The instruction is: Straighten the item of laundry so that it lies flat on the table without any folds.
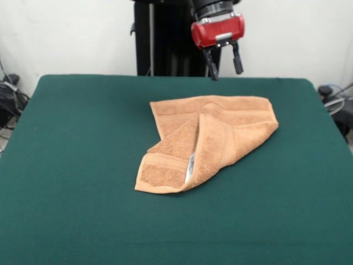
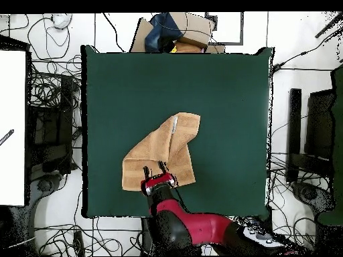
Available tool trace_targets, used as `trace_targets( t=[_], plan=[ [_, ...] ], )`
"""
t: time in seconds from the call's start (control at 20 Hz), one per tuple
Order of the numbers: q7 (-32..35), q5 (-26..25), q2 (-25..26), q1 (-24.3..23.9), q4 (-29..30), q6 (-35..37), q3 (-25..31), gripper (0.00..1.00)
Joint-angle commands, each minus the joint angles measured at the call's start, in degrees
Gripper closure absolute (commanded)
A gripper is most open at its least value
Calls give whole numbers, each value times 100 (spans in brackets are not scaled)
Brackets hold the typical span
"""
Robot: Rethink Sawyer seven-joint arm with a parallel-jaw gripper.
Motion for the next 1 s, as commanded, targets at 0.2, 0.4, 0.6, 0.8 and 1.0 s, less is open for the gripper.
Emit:
trace_targets(
  t=[0.2,0.4,0.6,0.8,1.0],
  plan=[
    [1046,-352,57,6,-872,201,-65,0],
    [995,-409,101,69,-982,175,-174,0],
    [1004,-437,131,82,-1068,152,-203,0],
    [972,-552,240,53,-1208,79,-292,0],
    [931,-707,290,5,-1300,139,-356,0]
  ],
)
